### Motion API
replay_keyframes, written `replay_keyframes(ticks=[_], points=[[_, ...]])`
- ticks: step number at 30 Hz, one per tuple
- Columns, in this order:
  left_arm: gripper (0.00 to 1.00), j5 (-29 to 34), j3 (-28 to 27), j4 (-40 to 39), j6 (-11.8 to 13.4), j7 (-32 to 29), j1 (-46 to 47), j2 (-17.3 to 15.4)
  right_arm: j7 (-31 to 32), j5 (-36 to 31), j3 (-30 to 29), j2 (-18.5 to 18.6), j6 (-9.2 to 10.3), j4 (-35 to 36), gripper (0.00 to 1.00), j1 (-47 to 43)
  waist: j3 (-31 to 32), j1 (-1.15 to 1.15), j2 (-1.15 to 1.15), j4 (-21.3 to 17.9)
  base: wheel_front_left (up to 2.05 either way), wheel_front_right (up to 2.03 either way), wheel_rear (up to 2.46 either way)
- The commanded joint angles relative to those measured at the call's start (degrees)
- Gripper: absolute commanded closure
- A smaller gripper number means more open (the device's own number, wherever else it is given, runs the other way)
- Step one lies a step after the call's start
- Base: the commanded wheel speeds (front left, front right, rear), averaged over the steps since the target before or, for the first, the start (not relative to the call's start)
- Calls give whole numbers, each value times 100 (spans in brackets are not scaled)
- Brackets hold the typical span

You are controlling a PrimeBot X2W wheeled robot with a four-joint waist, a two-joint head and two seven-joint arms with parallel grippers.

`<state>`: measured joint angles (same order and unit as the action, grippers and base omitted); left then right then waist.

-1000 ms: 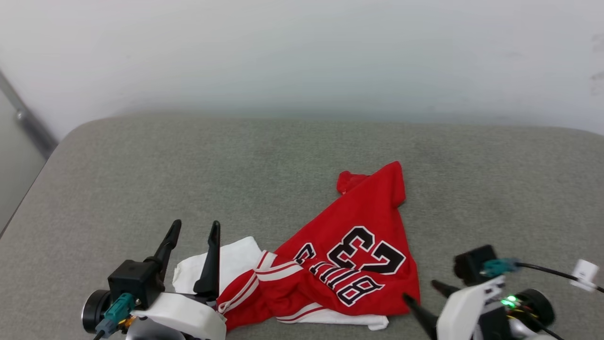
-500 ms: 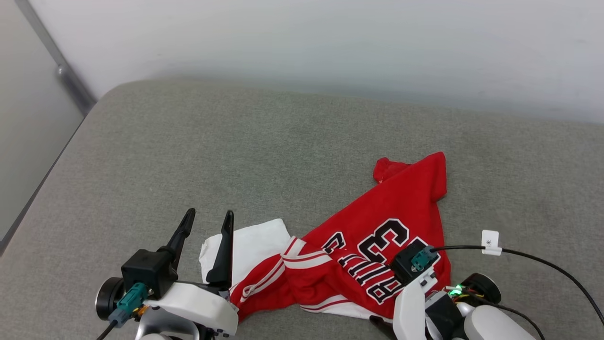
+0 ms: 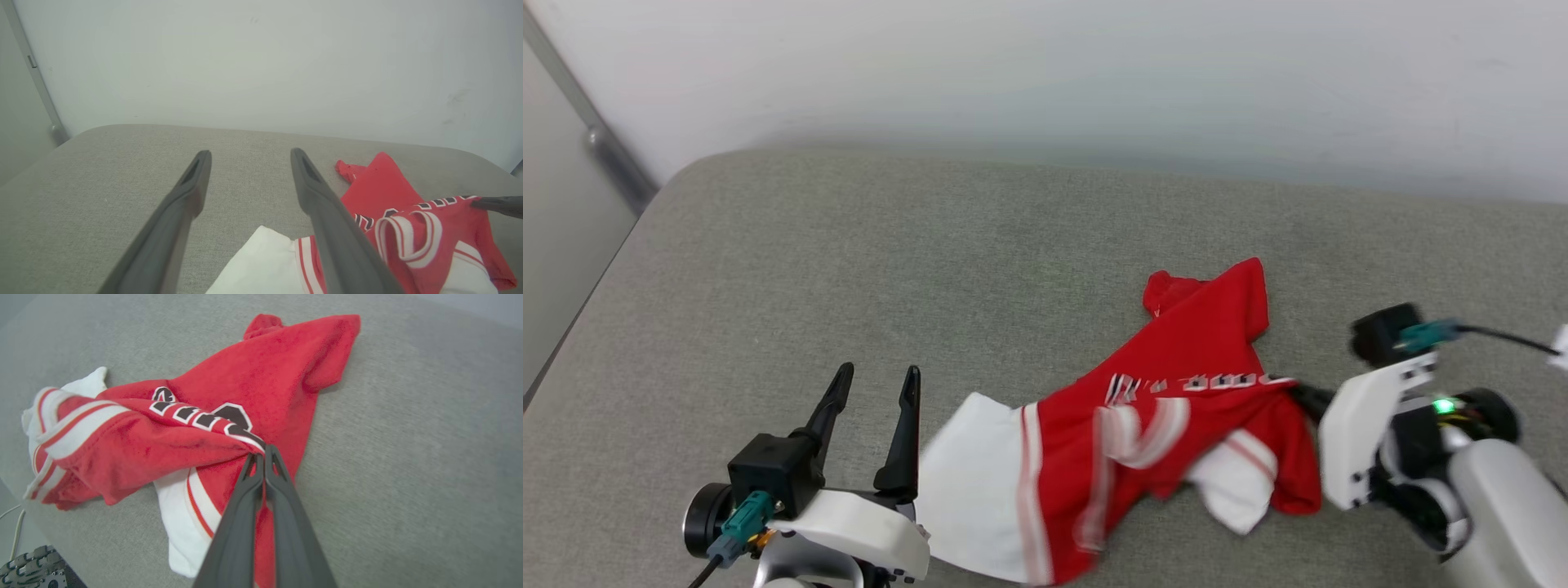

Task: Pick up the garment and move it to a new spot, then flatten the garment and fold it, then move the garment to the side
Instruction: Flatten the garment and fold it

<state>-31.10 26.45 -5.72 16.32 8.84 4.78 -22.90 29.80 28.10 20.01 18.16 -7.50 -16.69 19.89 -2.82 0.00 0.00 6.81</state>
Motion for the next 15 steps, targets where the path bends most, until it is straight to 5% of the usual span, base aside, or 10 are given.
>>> replay_keyframes(ticks=[1, 7, 8, 9, 15], points=[[0, -24, 4, 15, 15, 21, -29, -6, -61, -39, -329, 7, 2, -110, 100, -78, -4, 0, 0, -32, 0, 0, 0], [0, -32, 40, 53, 4, 7, 5, 18, -306, 40, -1489, -181, 2, -849, 98, -395, -38, 0, 0, -79, 0, 0, 0], [0, -34, 40, 60, 6, 9, 3, 17, -400, 32, -1557, -228, 2, -937, 70, -441, -46, 0, 0, -85, 0, 0, 0], [0, -38, 40, 67, 8, 10, 3, 13, -532, 23, -1610, -281, 2, -1005, 0, -480, -56, 0, 0, -94, 0, 0, 0], [0, -51, 27, 108, 28, 25, -10, -25, -1579, -17, -1853, -491, 2, -924, 0, -749, 1, 0, 0, -153, 0, 0, 0]])
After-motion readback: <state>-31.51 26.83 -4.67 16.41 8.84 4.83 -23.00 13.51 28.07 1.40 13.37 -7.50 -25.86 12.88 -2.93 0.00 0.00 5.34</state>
